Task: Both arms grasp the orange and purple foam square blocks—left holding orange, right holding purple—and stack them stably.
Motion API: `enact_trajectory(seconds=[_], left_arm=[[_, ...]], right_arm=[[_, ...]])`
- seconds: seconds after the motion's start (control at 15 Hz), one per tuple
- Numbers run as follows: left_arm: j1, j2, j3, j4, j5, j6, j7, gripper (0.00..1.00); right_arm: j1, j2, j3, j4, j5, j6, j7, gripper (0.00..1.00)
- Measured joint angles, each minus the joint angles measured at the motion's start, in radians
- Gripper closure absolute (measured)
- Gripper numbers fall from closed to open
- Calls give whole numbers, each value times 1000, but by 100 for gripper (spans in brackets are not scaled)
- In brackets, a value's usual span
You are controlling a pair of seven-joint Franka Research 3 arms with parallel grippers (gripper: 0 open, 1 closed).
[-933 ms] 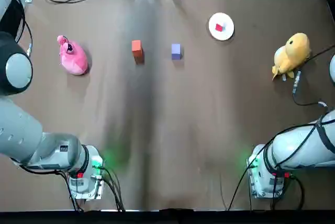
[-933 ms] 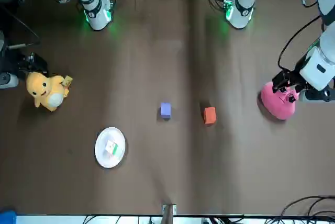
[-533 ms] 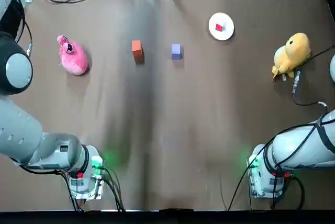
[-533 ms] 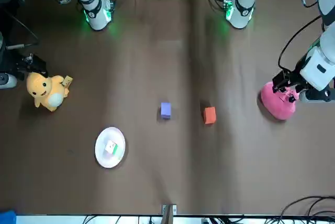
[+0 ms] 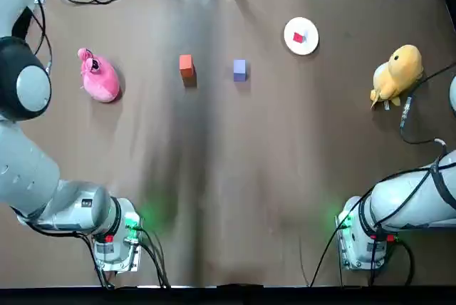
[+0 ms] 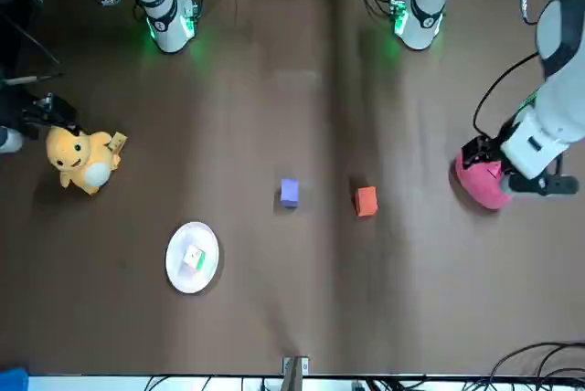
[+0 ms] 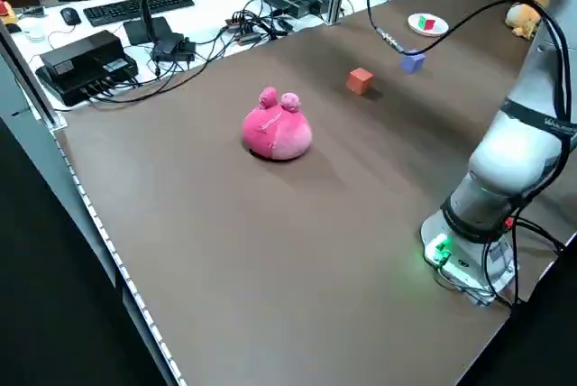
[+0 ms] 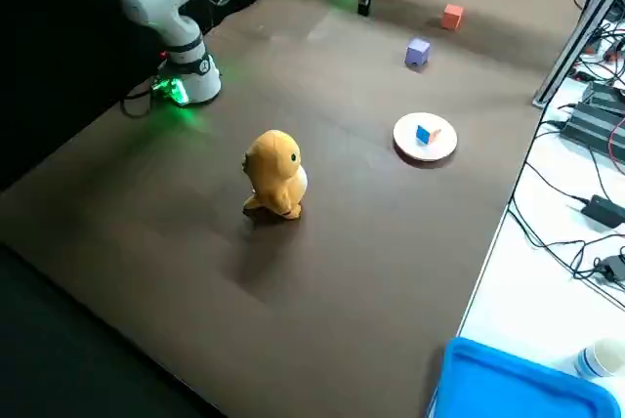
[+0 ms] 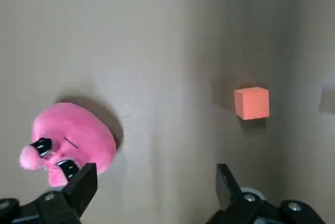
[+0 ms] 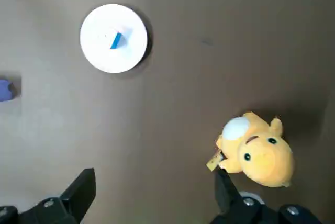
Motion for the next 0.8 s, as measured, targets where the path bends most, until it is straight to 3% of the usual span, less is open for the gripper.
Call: enact_trajectory(seconds=[0.33, 0.53, 0.8], left_arm=[[-7, 78, -49, 6, 0, 1, 32, 0], [11, 93, -46, 9, -12, 2, 200, 0], [76, 124, -42, 10, -125, 3, 453, 0]], right_arm=[[156, 44, 8, -7, 14, 13, 214, 0], [238, 93, 9, -10, 75, 71, 430, 0], [275, 144, 9, -11, 170, 149, 688, 0]])
